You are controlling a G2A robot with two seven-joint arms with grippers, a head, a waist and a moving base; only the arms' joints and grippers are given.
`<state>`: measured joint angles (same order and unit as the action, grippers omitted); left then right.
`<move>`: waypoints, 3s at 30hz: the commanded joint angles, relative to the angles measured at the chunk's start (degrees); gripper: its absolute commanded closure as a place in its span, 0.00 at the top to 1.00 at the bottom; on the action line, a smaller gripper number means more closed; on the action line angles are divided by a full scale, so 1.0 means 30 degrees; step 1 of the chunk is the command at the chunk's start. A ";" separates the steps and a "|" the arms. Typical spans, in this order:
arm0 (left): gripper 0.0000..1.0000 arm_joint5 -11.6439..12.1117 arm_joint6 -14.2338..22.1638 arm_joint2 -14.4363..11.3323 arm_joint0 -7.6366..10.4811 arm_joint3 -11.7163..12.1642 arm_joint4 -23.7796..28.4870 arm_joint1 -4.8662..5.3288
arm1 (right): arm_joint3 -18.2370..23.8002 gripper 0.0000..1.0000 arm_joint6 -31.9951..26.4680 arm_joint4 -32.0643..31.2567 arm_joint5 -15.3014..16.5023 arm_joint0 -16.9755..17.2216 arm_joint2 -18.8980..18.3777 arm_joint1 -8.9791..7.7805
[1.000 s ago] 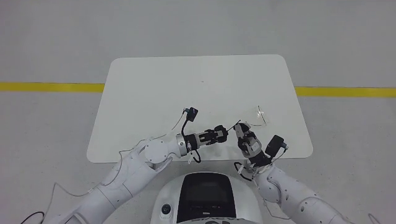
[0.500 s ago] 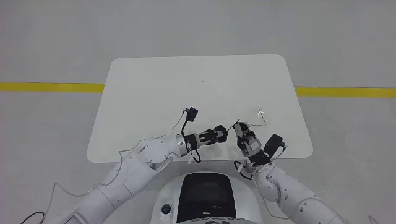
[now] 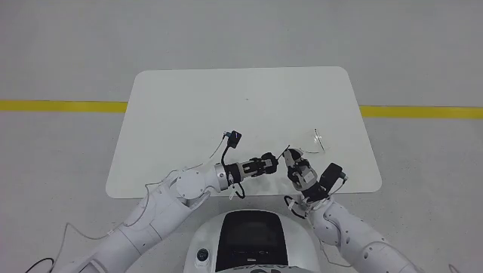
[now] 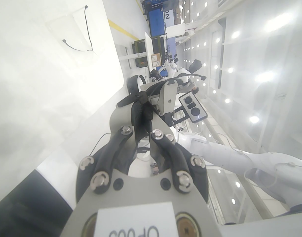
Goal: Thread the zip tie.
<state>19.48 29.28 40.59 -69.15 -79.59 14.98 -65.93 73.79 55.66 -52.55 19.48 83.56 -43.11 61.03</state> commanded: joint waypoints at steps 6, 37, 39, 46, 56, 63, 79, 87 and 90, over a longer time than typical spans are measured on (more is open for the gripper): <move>0.00 0.0000 0.0000 0.0000 0.0000 0.0000 0.0000 0.0000 | -0.0358 0.00 -0.0146 -0.0240 -0.0100 0.0141 -0.0475 0.0207; 0.00 0.0000 0.0000 0.0000 0.0000 0.0000 0.0000 0.0000 | 0.0000 0.00 -0.0330 -0.0763 0.0000 0.0262 0.0114 0.0367; 0.00 0.0000 0.0000 0.0000 0.0000 0.0000 0.0000 0.0000 | 0.0017 0.00 -0.0287 -0.0633 0.0000 0.0208 0.0251 0.0311; 0.00 0.0000 0.0000 0.0000 0.0000 0.0000 0.0000 0.0000 | -0.0173 0.00 -0.0247 -0.0345 0.0000 0.0003 0.0512 0.0111; 0.00 0.0000 0.0000 0.0000 0.0000 0.0000 0.0000 0.0000 | -0.0344 0.00 -0.0336 -0.0190 0.0000 -0.0142 0.0604 0.0060; 0.00 0.0000 0.0000 0.0000 0.0000 0.0000 0.0000 0.0000 | -0.0137 0.92 -0.0307 0.0092 0.0000 -0.0106 0.0430 -0.0010; 0.00 0.0000 0.0000 0.0000 0.0000 0.0000 0.0000 0.0000 | 0.0822 0.30 -0.0411 -0.0010 0.0000 0.0225 0.0127 -0.0253; 0.00 0.0000 0.0000 0.0000 0.0000 0.0000 0.0000 0.0000 | 0.0927 0.00 -0.0417 0.0034 0.0000 0.0322 0.0032 -0.0267; 0.00 0.0000 0.0000 0.0000 0.0000 0.0000 0.0000 0.0000 | 0.0876 0.00 -0.0423 0.0064 0.0000 0.0334 0.0026 -0.0266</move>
<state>19.48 29.28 40.59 -69.15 -79.59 14.98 -65.93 76.50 54.40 -52.38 19.48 84.56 -43.03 60.23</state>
